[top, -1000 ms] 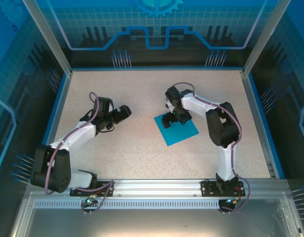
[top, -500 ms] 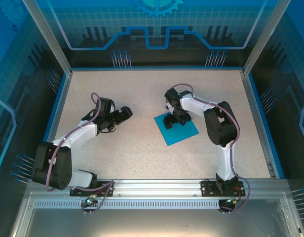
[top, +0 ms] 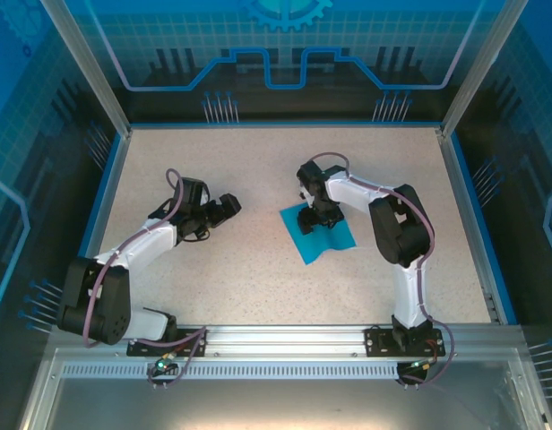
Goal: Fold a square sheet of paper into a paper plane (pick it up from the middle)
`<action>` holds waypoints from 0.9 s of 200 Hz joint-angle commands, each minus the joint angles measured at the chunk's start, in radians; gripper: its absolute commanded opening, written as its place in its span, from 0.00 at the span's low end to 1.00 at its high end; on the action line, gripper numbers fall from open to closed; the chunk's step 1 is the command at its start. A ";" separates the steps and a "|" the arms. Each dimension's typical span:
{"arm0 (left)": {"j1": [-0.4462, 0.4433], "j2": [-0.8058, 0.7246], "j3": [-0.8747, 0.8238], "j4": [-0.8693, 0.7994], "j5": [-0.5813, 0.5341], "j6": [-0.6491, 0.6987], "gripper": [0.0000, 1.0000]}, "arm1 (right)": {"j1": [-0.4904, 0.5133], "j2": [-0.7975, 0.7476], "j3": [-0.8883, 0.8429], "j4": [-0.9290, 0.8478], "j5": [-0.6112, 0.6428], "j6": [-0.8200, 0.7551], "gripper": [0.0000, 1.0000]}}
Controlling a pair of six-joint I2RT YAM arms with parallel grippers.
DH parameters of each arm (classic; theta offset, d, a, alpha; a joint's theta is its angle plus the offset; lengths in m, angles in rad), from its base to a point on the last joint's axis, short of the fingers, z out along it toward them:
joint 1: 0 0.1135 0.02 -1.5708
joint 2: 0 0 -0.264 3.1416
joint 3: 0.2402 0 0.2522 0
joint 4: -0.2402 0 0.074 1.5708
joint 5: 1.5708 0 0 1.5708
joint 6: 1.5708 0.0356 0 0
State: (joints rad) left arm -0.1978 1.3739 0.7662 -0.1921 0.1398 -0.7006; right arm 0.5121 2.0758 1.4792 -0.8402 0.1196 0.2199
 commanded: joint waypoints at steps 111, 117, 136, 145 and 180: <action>-0.008 -0.023 0.016 -0.041 0.017 0.013 0.98 | 0.002 0.030 0.075 -0.033 0.005 0.036 0.96; -0.008 -0.024 0.018 -0.041 0.016 0.014 0.99 | 0.000 0.041 0.079 -0.033 0.003 0.036 0.95; -0.008 -0.026 0.015 -0.042 0.017 0.015 0.98 | -0.003 0.064 0.086 -0.033 0.002 0.032 0.94; -0.008 -0.026 0.015 -0.041 0.017 0.014 0.99 | -0.006 0.073 0.085 -0.034 0.000 0.030 0.93; -0.008 -0.022 0.013 -0.041 0.017 0.014 0.99 | -0.010 0.091 0.070 -0.037 0.002 0.032 0.86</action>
State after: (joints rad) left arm -0.1978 1.3731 0.7662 -0.2058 0.1398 -0.7006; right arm 0.5095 2.1227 1.5585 -0.8471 0.1257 0.2527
